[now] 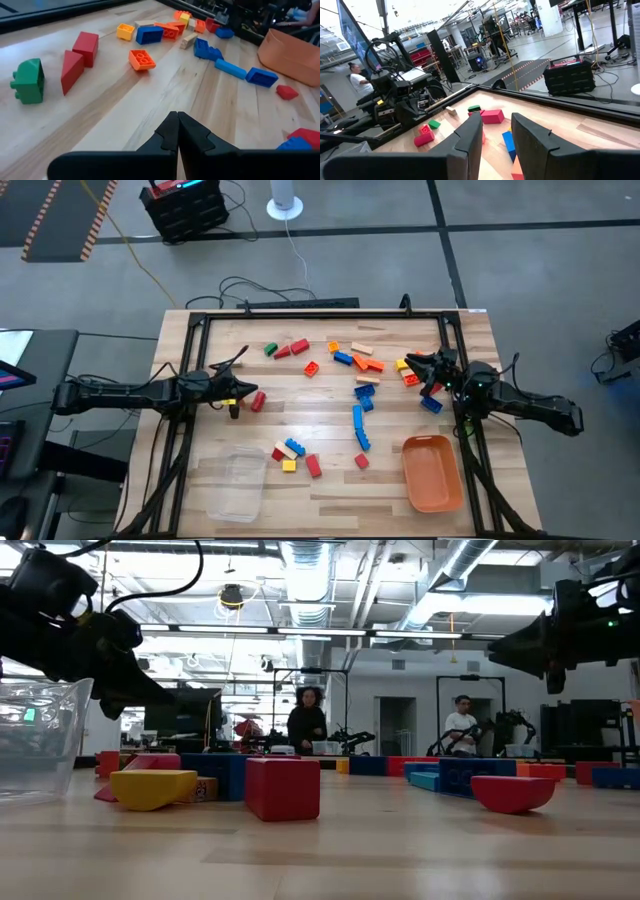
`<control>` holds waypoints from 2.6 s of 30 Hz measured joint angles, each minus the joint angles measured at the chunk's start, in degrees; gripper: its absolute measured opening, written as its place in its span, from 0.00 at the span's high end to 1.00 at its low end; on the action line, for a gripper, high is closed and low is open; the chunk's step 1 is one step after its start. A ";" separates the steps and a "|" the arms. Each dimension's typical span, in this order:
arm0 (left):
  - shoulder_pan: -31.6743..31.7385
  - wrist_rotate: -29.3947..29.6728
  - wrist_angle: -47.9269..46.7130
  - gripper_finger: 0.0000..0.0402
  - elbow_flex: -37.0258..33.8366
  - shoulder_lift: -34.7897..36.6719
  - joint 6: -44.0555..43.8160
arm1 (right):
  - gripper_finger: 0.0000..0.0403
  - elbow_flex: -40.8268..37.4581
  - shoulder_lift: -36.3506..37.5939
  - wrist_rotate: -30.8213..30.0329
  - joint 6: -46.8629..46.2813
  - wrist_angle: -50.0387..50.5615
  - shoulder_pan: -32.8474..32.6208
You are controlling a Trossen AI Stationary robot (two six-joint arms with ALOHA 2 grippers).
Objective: Sort blocks by size
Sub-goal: Put the large orange game piece into the orange bin
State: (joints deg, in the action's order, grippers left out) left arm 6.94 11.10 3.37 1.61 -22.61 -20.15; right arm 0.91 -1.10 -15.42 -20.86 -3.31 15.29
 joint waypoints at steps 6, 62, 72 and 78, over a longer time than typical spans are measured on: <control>-0.02 1.89 1.26 1.00 0.02 0.02 4.73 | 0.67 -0.02 0.00 -0.95 -3.01 0.13 1.50; 0.79 15.36 2.93 0.66 9.55 0.07 29.70 | 0.29 62.53 -93.02 5.83 27.39 52.04 9.25; 0.79 15.42 -2.90 0.64 12.90 0.06 28.64 | 0.29 60.76 -92.99 9.82 28.86 45.86 11.61; 0.79 15.41 -3.63 0.64 12.90 0.07 28.88 | 0.29 56.65 -93.00 12.10 28.50 40.96 11.83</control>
State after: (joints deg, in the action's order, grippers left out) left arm 7.73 26.51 -0.26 14.50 -22.55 8.73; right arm 57.56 -94.11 -3.32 7.64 37.65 27.11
